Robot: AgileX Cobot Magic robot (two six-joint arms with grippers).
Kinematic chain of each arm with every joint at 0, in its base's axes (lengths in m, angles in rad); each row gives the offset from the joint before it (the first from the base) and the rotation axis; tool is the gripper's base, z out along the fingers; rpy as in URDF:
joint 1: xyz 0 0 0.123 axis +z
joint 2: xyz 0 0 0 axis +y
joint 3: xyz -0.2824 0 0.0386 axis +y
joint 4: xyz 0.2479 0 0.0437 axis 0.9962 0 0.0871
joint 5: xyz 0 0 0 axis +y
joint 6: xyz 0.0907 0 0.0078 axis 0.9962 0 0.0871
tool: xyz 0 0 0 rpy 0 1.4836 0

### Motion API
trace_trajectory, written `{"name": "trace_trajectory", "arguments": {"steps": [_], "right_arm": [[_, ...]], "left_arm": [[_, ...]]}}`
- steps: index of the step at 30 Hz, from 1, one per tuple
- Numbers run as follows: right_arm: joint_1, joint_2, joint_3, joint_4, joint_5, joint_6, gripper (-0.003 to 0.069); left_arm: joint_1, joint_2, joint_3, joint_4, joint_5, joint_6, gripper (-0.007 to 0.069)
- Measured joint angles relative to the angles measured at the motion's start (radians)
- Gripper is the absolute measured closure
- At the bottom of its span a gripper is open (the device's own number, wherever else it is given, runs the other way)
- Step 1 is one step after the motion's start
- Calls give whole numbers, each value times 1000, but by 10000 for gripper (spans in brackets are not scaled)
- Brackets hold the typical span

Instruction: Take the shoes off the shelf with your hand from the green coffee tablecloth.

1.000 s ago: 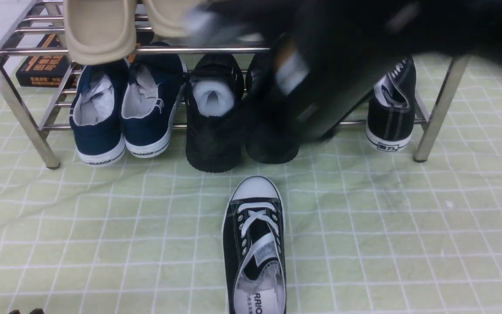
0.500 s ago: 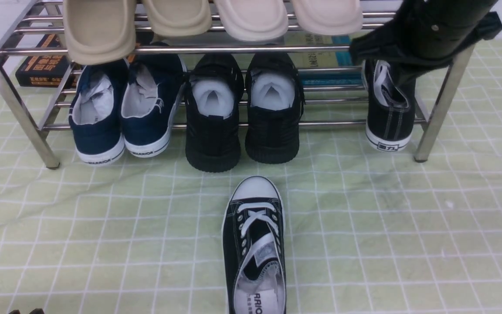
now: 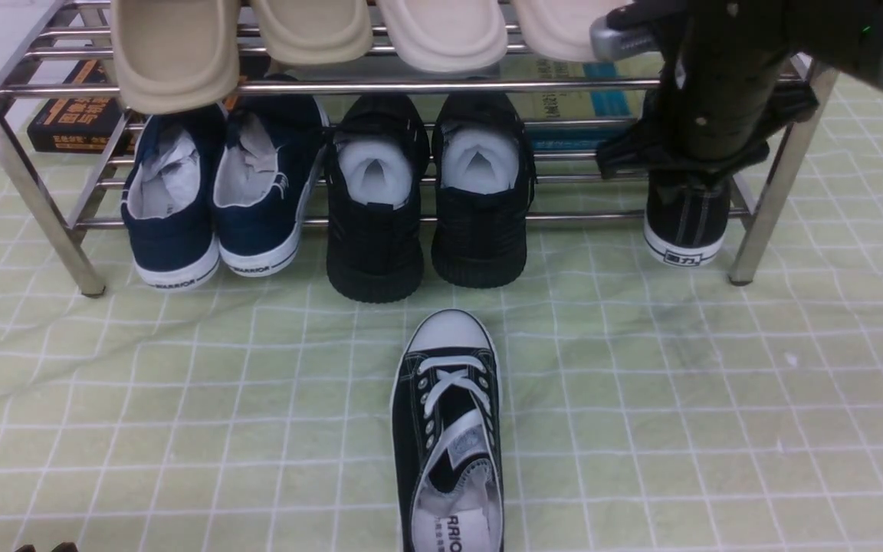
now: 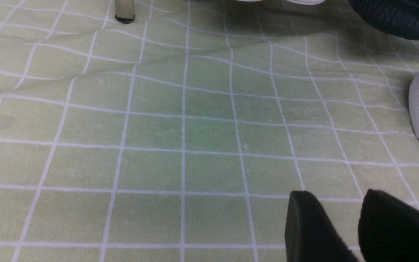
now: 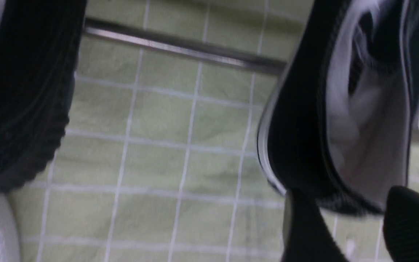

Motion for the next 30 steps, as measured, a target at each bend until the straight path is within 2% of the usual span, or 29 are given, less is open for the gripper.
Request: {"name": "trace_trajectory", "arguments": {"steps": [6, 11, 15, 16, 19, 20, 23, 26, 30], "right_arm": [[0, 71, 0, -61, -91, 0, 299], [0, 108, 0, -77, -116, 0, 316], [0, 115, 0, -82, -110, -1, 400], [0, 113, 0, -86, -108, -6, 481], [-1, 99, 0, -69, -83, -37, 618], [1, 89, 0, -52, -61, -51, 643], [11, 52, 0, -5, 9, -84, 652], [37, -24, 0, 97, 101, -107, 652], [64, -94, 10, 181, 117, -125, 652]], "left_arm": [[0, 0, 0, 0, 0, 0, 383], [0, 0, 0, 0, 0, 0, 383], [0, 0, 0, 0, 0, 0, 383], [0, 0, 0, 0, 0, 0, 383], [0, 0, 0, 0, 0, 0, 383], [0, 0, 0, 0, 0, 0, 383], [0, 0, 0, 0, 0, 0, 383], [0, 0, 0, 0, 0, 0, 383], [0, 0, 0, 0, 0, 0, 383]]}}
